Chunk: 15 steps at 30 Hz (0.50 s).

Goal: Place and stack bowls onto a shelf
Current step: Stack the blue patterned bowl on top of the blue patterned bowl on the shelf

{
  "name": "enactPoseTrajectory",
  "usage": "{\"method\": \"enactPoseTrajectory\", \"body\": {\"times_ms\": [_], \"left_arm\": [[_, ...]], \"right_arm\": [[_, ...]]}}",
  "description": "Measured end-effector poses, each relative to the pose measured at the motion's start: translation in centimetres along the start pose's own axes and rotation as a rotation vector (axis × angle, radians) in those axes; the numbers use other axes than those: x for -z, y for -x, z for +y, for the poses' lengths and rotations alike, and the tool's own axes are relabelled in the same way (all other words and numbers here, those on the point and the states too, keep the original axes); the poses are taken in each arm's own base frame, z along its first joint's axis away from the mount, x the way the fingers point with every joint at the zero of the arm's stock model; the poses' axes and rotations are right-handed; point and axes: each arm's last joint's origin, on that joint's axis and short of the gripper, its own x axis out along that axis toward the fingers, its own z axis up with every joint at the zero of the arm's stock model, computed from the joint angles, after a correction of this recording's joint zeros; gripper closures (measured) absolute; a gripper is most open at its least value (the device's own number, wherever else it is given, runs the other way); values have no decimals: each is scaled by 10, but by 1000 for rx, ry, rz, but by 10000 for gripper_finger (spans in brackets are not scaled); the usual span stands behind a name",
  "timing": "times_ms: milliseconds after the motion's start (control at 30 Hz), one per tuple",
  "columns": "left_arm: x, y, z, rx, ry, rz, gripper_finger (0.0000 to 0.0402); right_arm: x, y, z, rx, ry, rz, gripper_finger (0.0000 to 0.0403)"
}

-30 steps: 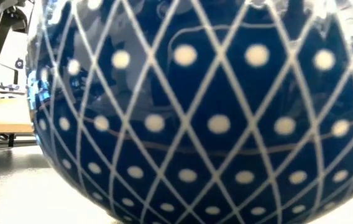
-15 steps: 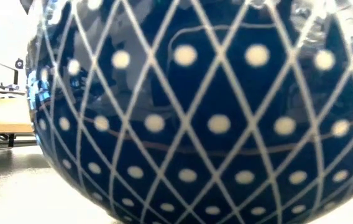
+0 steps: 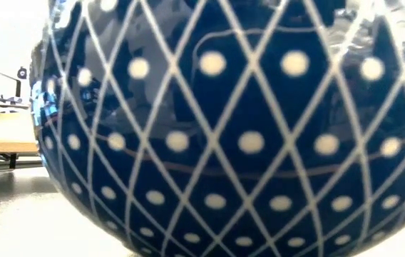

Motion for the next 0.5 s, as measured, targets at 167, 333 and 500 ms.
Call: {"method": "enactPoseTrajectory", "body": {"times_ms": [167, 333, 500], "left_arm": [[3, -11, -5, 10, -9, 6, 249], [4, -11, -6, 13, -27, 11, 249], [5, -7, -5, 0, -56, 27, 249]], "right_arm": [[10, -22, 7, -85, -54, 21, 225], [18, -41, 3, -74, -113, 29, 225], [23, -56, 3, -118, -144, 40, 225]]}}
